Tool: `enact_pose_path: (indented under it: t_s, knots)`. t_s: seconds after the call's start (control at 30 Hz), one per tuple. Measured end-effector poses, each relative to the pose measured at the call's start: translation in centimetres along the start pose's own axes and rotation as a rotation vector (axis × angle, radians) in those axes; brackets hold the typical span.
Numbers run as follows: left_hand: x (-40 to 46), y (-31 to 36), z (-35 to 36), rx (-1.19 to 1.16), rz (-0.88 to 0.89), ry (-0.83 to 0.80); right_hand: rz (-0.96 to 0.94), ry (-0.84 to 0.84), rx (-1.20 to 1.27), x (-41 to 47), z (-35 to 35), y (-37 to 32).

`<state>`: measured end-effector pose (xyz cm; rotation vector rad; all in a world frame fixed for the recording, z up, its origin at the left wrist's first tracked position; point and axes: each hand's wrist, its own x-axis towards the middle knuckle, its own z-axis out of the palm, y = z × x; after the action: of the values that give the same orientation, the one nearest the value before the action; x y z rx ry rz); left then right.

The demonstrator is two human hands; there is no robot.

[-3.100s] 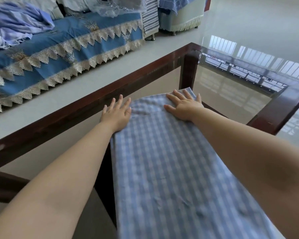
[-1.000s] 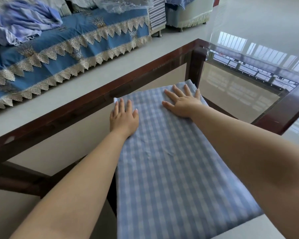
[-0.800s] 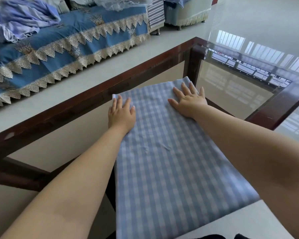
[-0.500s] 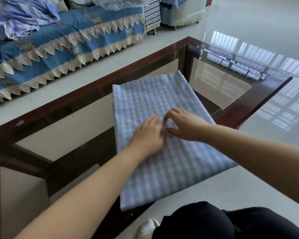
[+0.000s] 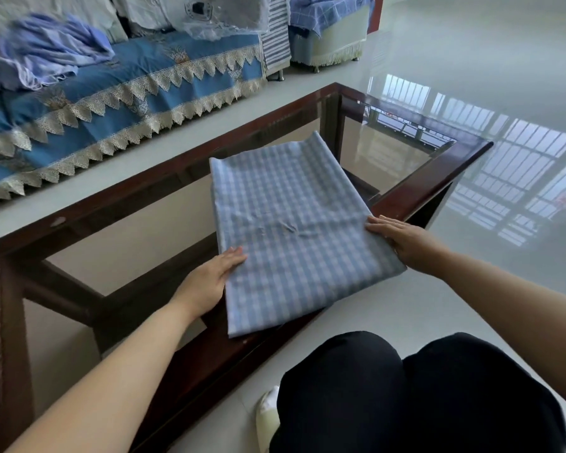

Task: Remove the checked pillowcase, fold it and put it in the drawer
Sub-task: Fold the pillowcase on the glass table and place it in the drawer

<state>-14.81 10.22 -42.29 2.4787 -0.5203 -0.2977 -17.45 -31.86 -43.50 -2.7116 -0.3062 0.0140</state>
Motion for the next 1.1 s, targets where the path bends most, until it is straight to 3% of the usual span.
enact_pose_path:
  t_s: [0.1,0.3,0.47,0.63,0.7,0.77,0.9,1.0,1.1]
  knots:
    - [0.1,0.3,-0.3,-0.048,-0.02,-0.057,-0.096,-0.059,-0.165,-0.4,0.1,0.4]
    - [0.5,0.4,-0.5,-0.072,-0.052,-0.113,-0.108,-0.083,-0.319,-0.5,-0.3,0.5]
    - [0.4,0.6,-0.6,-0.085,-0.069,-0.094,-0.192,-0.022,-0.29,-1.1,0.4,2.0]
    - [0.0,1.2,-0.8,-0.09,-0.131,-0.104,-0.003,0.214,-0.011,-0.6,2.0,0.8]
    - [-0.2,2.1,-1.0,0.013,-0.129,-0.095,0.183,0.336,0.133,-0.4,1.6,0.2]
    - [-0.2,3.7,-1.1,0.224,-0.144,-0.083,0.374,0.266,0.392,-0.6,0.4,-0.6]
    - [0.2,6.6,-0.4,0.54,-0.197,-0.088,0.56,-0.033,1.057,-2.2,-1.5,-2.6]
    - [0.5,6.2,0.3,0.646,-0.159,-0.134,0.461,-0.237,1.021,-3.8,-2.6,-3.2]
    - [0.7,6.0,1.1,0.72,-0.163,-0.156,0.379,-0.235,0.833,-4.5,-3.0,-4.3]
